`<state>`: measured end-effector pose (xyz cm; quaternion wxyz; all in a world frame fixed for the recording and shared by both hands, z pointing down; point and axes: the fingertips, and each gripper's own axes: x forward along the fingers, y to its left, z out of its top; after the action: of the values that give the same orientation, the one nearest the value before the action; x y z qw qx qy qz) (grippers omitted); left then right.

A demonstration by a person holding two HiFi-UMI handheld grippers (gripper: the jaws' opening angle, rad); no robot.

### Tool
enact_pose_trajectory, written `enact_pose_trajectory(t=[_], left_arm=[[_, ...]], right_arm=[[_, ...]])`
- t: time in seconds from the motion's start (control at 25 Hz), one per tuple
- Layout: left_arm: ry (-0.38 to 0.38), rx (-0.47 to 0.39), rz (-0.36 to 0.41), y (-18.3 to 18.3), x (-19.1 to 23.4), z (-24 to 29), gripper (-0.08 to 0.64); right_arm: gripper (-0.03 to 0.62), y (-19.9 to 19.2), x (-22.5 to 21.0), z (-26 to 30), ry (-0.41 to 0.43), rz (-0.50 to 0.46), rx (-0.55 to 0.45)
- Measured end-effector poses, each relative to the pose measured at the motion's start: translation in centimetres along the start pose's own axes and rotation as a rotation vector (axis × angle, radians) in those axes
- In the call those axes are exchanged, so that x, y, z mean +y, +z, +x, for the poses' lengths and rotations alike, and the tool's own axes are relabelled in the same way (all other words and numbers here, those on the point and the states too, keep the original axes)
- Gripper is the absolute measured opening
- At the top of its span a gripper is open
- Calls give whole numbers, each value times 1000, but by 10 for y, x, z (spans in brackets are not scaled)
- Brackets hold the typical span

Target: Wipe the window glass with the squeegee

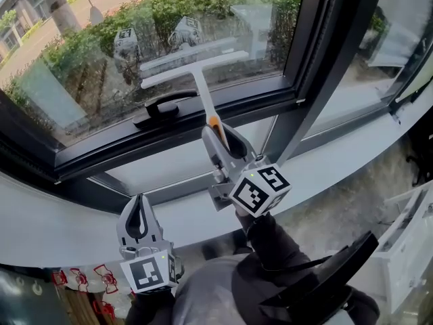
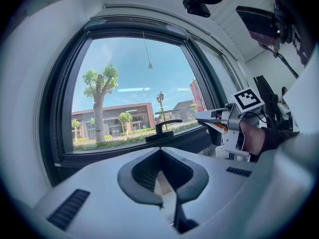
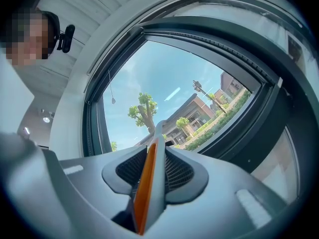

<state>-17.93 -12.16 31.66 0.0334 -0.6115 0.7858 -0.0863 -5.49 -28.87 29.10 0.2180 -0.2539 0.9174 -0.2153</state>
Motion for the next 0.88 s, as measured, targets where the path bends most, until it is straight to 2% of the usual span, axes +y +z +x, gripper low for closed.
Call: enact_pose_trajectory(t=[0.88], left_arm=[[-50, -5, -36, -12, 3, 1, -2]], right_arm=[[109, -19, -3, -17, -45, 31, 52]])
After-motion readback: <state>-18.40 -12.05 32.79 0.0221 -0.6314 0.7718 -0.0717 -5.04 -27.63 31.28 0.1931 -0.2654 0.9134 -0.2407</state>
